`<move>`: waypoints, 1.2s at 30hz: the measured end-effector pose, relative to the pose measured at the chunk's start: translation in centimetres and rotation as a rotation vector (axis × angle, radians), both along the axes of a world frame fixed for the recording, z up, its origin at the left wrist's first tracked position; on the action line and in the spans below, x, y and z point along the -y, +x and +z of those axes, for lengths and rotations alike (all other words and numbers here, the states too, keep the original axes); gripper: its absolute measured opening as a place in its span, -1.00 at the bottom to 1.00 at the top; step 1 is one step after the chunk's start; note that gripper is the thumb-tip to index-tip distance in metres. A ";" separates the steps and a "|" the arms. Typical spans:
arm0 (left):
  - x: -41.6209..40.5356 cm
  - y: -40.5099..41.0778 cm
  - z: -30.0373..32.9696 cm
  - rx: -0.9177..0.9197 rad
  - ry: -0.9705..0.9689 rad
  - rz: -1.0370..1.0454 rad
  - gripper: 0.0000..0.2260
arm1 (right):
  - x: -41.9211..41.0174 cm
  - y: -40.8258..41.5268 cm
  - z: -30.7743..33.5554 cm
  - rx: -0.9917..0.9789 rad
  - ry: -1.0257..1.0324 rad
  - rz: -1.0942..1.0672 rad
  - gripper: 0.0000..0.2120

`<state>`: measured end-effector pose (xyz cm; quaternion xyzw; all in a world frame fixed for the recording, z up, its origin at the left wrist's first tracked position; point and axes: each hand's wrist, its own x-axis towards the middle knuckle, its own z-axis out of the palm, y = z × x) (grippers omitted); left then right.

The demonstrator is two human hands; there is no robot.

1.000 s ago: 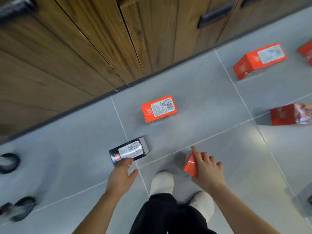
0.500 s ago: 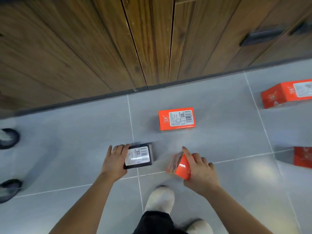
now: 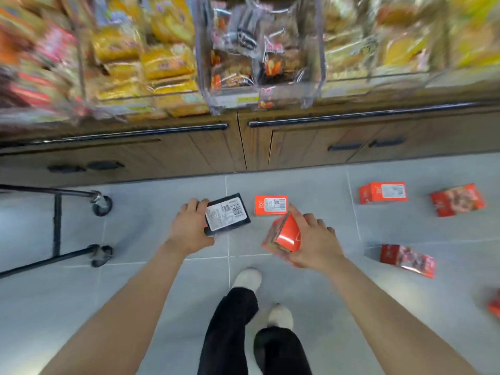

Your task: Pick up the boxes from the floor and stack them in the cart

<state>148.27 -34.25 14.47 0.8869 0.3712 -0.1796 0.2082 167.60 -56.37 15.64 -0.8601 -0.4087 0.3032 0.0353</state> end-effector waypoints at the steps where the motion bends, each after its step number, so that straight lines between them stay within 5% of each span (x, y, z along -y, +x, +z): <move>1: 0.4 -0.1 3.2 0.014 0.006 -0.009 -0.22 | 0.0 0.0 2.9 -0.004 0.013 0.004 0.04; 9: 6.8 -4.8 19.3 0.136 0.067 0.046 -0.21 | 1.4 -1.0 17.2 0.021 0.065 0.124 0.08; 20: 8.0 -16.3 30.4 0.314 0.229 0.240 -0.11 | -2.7 -6.6 30.2 0.114 0.199 0.410 0.00; 36: 5.1 -48.4 45.5 0.287 0.595 0.538 -0.18 | -17.4 -34.7 45.4 0.077 0.522 0.795 -0.08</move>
